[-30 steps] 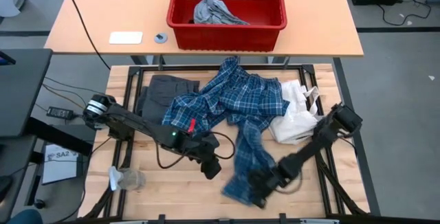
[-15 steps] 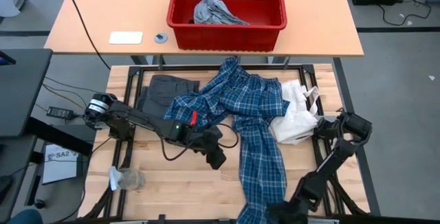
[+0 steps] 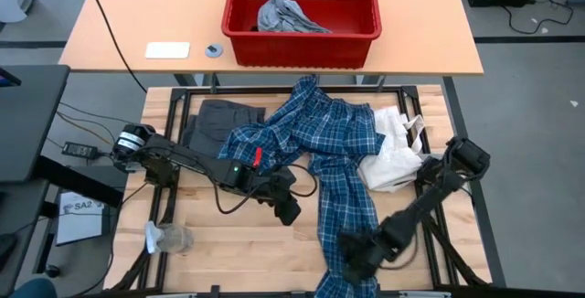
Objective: Fold Laundry from Bin
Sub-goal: Fold the plaid pants
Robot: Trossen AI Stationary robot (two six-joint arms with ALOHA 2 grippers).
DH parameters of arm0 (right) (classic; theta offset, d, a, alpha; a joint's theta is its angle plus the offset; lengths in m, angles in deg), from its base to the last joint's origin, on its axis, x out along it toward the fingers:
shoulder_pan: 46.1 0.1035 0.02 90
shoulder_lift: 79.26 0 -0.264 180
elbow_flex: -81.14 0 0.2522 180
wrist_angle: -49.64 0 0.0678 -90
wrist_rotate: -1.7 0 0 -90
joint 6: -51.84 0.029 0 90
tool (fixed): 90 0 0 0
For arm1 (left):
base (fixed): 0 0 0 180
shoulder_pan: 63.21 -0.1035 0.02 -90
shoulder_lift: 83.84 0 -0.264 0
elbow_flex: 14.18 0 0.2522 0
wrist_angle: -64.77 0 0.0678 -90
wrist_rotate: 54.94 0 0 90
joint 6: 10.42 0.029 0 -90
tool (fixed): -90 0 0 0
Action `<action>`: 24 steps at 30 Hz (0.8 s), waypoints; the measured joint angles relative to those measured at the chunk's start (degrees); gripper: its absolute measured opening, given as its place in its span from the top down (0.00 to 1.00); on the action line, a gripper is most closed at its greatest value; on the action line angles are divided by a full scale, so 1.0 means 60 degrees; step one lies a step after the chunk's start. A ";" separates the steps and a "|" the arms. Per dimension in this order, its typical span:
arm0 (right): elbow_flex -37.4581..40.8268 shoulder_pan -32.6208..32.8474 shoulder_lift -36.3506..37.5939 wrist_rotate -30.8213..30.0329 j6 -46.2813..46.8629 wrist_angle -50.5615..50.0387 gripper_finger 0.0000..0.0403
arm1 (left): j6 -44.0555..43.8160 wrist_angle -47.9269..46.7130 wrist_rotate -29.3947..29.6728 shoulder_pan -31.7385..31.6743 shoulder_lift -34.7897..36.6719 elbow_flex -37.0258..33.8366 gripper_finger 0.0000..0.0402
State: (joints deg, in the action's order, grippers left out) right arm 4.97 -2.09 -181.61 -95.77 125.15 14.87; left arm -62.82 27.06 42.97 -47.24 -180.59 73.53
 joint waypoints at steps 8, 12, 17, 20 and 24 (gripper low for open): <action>0.1340 -0.0495 -0.0321 -0.0199 -0.0178 0.1874 1.00 | -0.0005 -0.0447 -0.0003 0.0032 -0.0004 0.0000 0.99; 0.1333 -0.0181 -0.0779 0.0060 0.0108 0.2888 1.00 | -0.0117 -0.0574 -0.0010 0.0133 -0.0011 0.0000 0.99; 0.0654 0.0384 -0.2022 0.0665 0.0438 0.4801 1.00 | -0.0229 -0.0641 -0.0006 0.0180 -0.0011 -0.0003 0.99; -0.0451 0.0751 -0.3019 0.1369 0.0342 0.4993 1.00 | -0.0345 -0.0716 -0.0003 0.0215 -0.0011 -0.0004 0.99; -0.2143 0.1041 -0.3837 0.2692 -0.0588 0.4489 1.00 | -0.0421 -0.0734 -0.0003 0.0253 -0.0011 -0.0004 0.99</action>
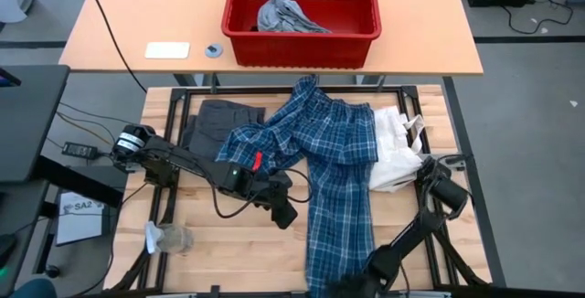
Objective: Fold Laundry from Bin
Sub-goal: Fold the plaid pants
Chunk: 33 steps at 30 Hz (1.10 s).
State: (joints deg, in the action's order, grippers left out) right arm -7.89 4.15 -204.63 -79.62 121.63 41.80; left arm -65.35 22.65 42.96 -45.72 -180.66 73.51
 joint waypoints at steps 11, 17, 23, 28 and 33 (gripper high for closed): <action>-0.1243 -0.0654 0.1524 -0.2303 -0.1831 -0.6218 1.00 | -0.0005 -0.0270 0.0000 0.0048 0.0000 0.0000 0.99; 0.0028 -0.1596 0.2147 -0.3146 -0.1523 -0.6761 1.00 | -0.0092 -0.0787 -0.0004 0.0260 0.0000 0.0000 0.99; 0.1530 -0.1812 0.2204 -0.2655 -0.0914 -0.4153 1.00 | -0.0067 -0.1243 0.0000 0.0420 0.0000 0.0000 0.99; 0.1910 -0.1302 0.2157 -0.1910 -0.0587 -0.2390 1.00 | -0.0066 -0.1565 0.0037 0.0570 0.0004 0.0002 0.99; 0.1928 -0.0793 0.2051 -0.0667 -0.0178 -0.1539 1.00 | 0.0073 -0.1630 0.0091 0.0561 0.0004 0.0000 0.99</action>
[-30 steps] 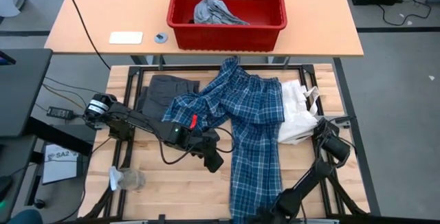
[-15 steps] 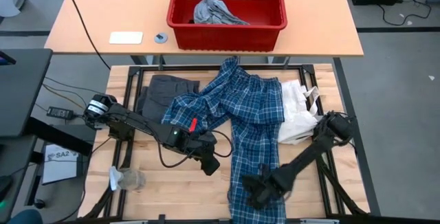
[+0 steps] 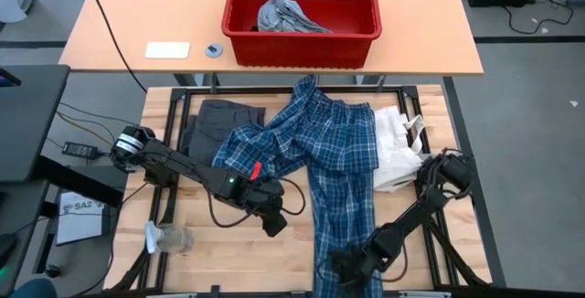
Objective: Fold Laundry from Bin
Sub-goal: Fold the plaid pants
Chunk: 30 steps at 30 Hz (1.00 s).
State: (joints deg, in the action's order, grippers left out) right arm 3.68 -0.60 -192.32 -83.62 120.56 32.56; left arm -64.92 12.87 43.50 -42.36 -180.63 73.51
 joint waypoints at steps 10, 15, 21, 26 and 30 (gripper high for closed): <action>-0.0015 -0.0515 0.1847 -0.0874 -0.0229 -0.0738 1.00 | 0.0769 -0.0335 0.0016 -0.0245 0.0224 -0.0004 0.99; -0.0023 -0.1899 0.3039 -0.1817 -0.0672 -0.2819 1.00 | 0.0797 -0.0915 0.0215 -0.0564 0.1270 -0.0004 0.99; -0.0022 -0.3499 0.3413 -0.1700 -0.2169 -0.3197 1.00 | 0.0314 -0.2869 0.0976 -0.1046 0.2462 0.0001 0.95; -0.0022 -0.4630 0.3670 -0.1455 -0.3002 -0.2993 0.99 | -0.0497 -0.4593 0.2367 -0.1411 0.3311 0.0000 0.80; -0.0022 -0.5528 0.3807 -0.0505 -0.3894 -0.2636 0.94 | -0.1067 -0.5535 0.2465 -0.1907 0.3390 -0.0009 0.66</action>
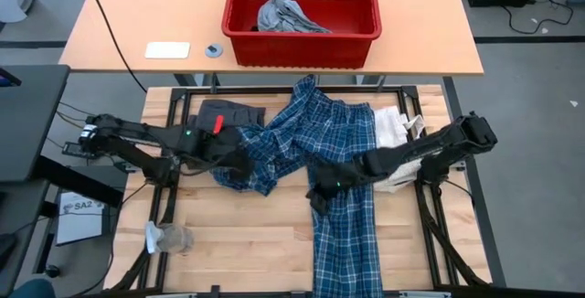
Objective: Fold Laundry from Bin
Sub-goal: Fold the plaid pants
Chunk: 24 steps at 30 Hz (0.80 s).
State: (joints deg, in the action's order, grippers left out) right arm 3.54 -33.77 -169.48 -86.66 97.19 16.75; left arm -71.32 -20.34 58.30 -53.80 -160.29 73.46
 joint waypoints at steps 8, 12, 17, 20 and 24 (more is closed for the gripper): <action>0.0000 -0.1456 0.0000 0.1156 -0.1586 -0.0098 0.88 | -0.2634 0.0316 -0.1847 0.0376 -0.0054 -0.0900 0.54; 0.0000 -0.1960 -0.0091 0.1315 -0.2398 -0.0312 0.89 | -0.4827 0.0315 -0.2178 0.1568 -0.0045 -0.1280 0.53; -0.0004 -0.2354 -0.0109 0.1479 -0.2845 -0.0047 0.92 | -0.7465 0.0465 -0.2147 0.2716 -0.0046 -0.2048 0.53; -0.0004 -0.2555 -0.0109 0.1510 -0.2842 0.0171 0.93 | -0.8709 0.0731 -0.1982 0.2908 -0.0042 -0.2917 0.53; -0.0004 -0.2789 -0.0113 0.1852 -0.2501 0.0185 0.93 | -0.9701 0.2512 -0.1877 0.2815 -0.0046 -0.4168 0.53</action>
State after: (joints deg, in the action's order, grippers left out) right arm 3.52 -50.50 -170.15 -75.54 82.19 17.86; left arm -129.53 -5.27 47.03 -36.91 -160.57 48.45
